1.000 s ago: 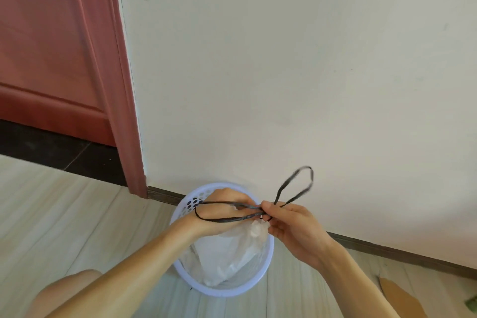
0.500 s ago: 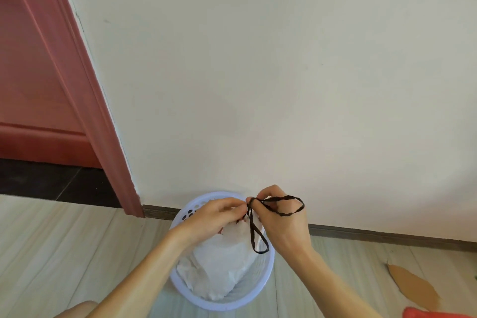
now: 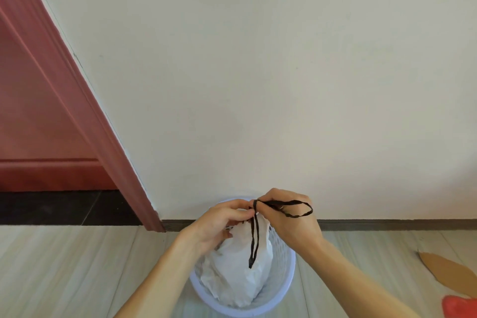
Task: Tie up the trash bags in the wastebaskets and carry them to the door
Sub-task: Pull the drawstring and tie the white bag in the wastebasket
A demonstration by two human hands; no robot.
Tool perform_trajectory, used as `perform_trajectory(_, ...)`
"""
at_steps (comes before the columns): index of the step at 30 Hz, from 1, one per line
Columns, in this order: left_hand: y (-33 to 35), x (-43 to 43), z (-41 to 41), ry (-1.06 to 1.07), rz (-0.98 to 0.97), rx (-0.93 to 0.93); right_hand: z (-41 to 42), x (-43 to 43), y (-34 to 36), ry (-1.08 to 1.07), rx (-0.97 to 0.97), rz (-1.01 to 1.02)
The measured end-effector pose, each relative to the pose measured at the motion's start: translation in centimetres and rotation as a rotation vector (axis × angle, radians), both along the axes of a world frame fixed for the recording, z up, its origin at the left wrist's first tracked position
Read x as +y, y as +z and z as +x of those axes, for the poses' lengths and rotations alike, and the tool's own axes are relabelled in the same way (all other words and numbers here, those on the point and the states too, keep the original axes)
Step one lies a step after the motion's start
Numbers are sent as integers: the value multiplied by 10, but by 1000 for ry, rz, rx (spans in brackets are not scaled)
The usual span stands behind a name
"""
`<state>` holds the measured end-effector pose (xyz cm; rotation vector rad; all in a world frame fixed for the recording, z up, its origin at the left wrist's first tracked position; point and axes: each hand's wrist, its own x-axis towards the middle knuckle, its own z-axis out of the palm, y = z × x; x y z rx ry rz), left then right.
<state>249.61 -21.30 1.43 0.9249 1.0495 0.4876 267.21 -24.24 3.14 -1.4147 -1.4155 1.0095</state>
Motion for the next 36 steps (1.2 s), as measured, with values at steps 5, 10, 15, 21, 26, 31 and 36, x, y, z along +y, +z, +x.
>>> perform_trajectory(5,2,-4,1,54,120,78,1,1,5,4,60,-113)
perform_trajectory(10,9,1,-4,198,892,694,-3,-1,9,25,-11,-142)
perform_trajectory(15,4,12,-30,-52,1517,1151,1,-1,11,14,-87,-127)
perform_trajectory(21,3,16,-63,-164,1794,1341,11,-3,13,60,-237,-142)
perform_trajectory(26,-20,6,-112,-504,1689,1459,36,-2,0,-20,-130,-377)
perform_trajectory(31,-31,-10,-117,-409,1267,1414,29,-8,-18,49,-158,-575)
perform_trajectory(36,-13,-12,-88,234,1052,1185,26,2,0,-95,129,-518)
